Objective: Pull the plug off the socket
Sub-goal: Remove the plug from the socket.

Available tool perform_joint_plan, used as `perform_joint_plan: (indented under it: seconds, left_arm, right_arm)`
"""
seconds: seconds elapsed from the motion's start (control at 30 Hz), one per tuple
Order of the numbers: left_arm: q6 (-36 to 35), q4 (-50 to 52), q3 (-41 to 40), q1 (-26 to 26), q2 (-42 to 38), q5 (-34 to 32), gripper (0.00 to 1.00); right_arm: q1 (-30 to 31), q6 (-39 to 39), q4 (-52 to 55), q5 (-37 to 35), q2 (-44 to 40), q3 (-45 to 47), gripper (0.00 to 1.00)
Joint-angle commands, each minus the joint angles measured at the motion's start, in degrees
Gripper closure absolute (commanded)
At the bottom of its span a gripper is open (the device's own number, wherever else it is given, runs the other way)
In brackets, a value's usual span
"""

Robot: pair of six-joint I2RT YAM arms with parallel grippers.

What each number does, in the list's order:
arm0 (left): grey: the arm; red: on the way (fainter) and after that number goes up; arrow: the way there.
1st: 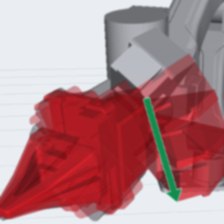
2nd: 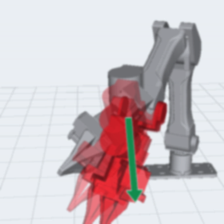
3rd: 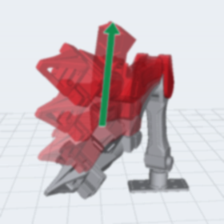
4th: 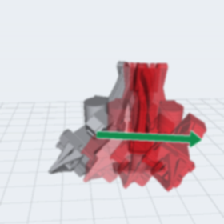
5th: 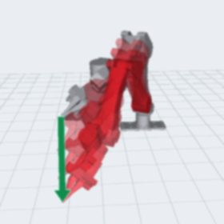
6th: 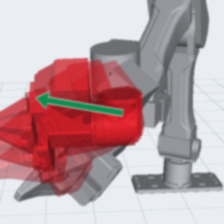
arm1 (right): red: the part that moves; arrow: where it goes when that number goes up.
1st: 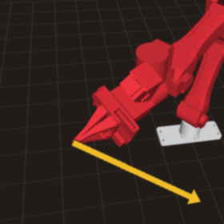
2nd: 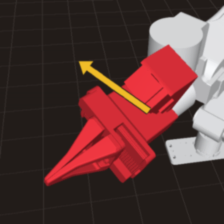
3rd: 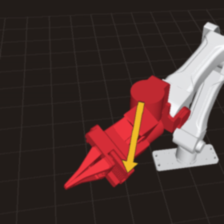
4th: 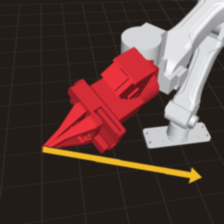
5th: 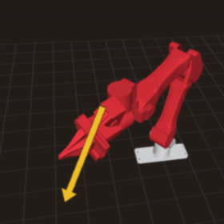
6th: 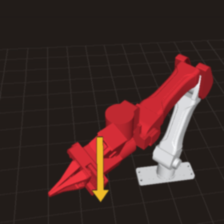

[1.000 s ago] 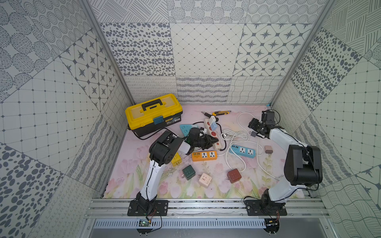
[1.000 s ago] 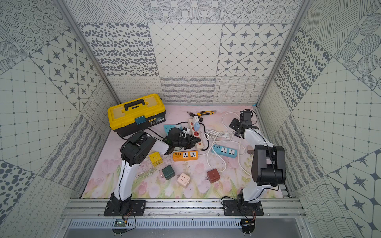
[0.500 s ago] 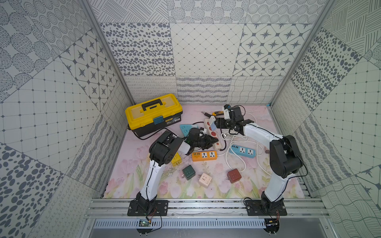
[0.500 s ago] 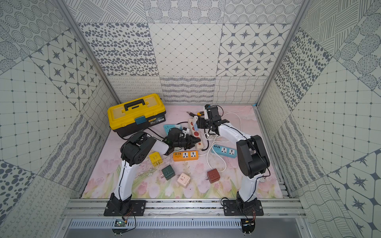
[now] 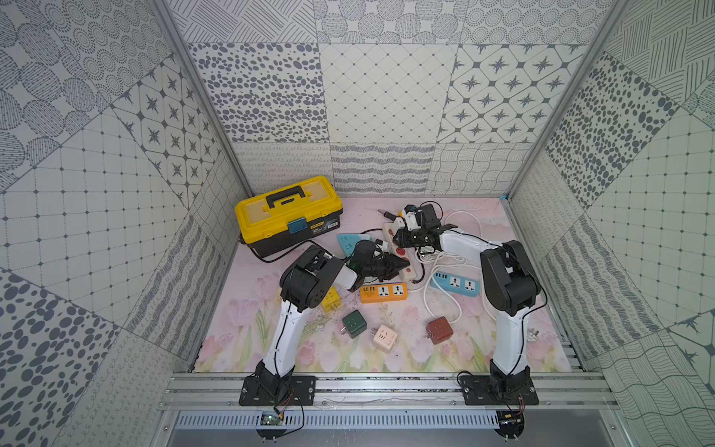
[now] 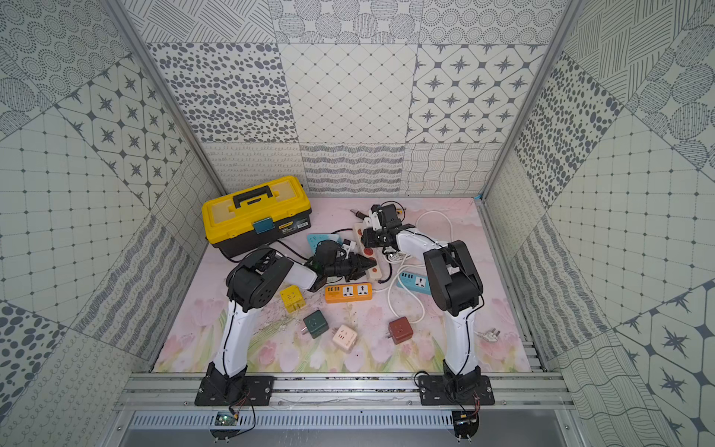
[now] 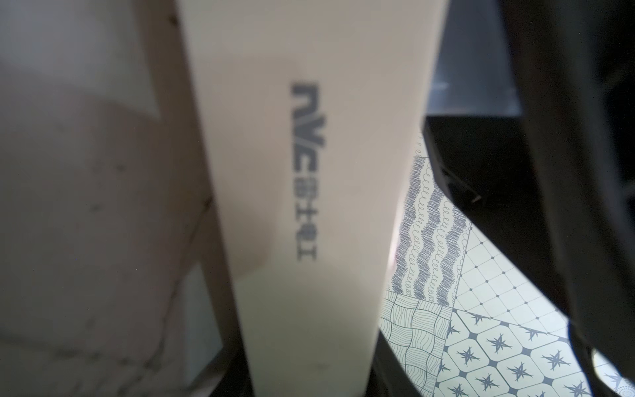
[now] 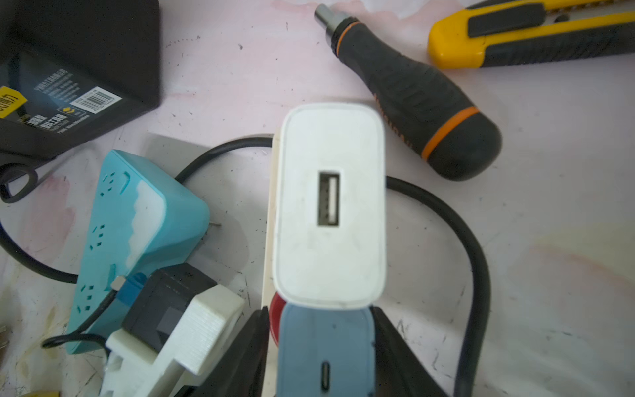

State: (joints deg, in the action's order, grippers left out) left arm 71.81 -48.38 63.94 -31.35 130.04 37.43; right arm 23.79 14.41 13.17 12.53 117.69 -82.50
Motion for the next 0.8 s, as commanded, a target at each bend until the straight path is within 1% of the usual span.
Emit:
perform_joint_plan:
  seconds: [0.0,0.13,0.2,0.33,0.43,0.5,0.53,0.57,0.67,0.77]
  left_arm:
    - [1.17,9.92,-0.61,0.06,0.71,-0.37,1.00]
    - [1.46,11.09,-1.77,0.20,0.31,-2.09,1.00]
    - [1.88,10.05,-2.57,0.28,0.39,-2.53,1.00]
    - [2.03,9.91,-3.36,0.27,0.16,-3.15,1.00]
    - [2.00,10.23,-3.82,0.36,0.06,-3.53,1.00]
    - [1.34,11.86,-3.58,0.32,-0.12,-3.91,1.00]
    - [0.98,12.49,-3.71,0.33,-0.34,-4.22,1.00]
    - [0.84,13.21,-3.79,0.33,-0.58,-4.68,1.00]
    - [0.21,15.06,-3.81,0.41,-1.08,-5.59,1.00]
    - [-0.15,16.83,-3.29,0.66,-1.01,-5.95,1.00]
  right_arm:
    - [0.46,-0.67,-1.26,-0.17,1.01,-2.03,0.59]
    - [0.17,-1.09,-0.73,-1.82,-0.42,-2.41,1.00]
    - [-0.76,0.07,-1.87,-0.87,-1.92,-1.78,1.00]
    - [-3.99,4.21,-7.00,3.64,-4.46,0.77,1.00]
    - [-6.41,7.21,-9.17,7.96,-4.30,0.85,1.00]
    - [-6.46,8.23,-9.91,9.76,-4.38,0.98,1.00]
    - [-5.68,7.91,-9.80,9.48,-4.64,1.38,1.00]
    - [-4.27,6.65,-8.86,7.14,-5.28,1.91,1.00]
    - [0.19,0.83,-4.15,-2.71,-6.06,1.56,1.00]
    - [0.14,1.00,-4.41,-6.96,-7.86,2.90,1.00]
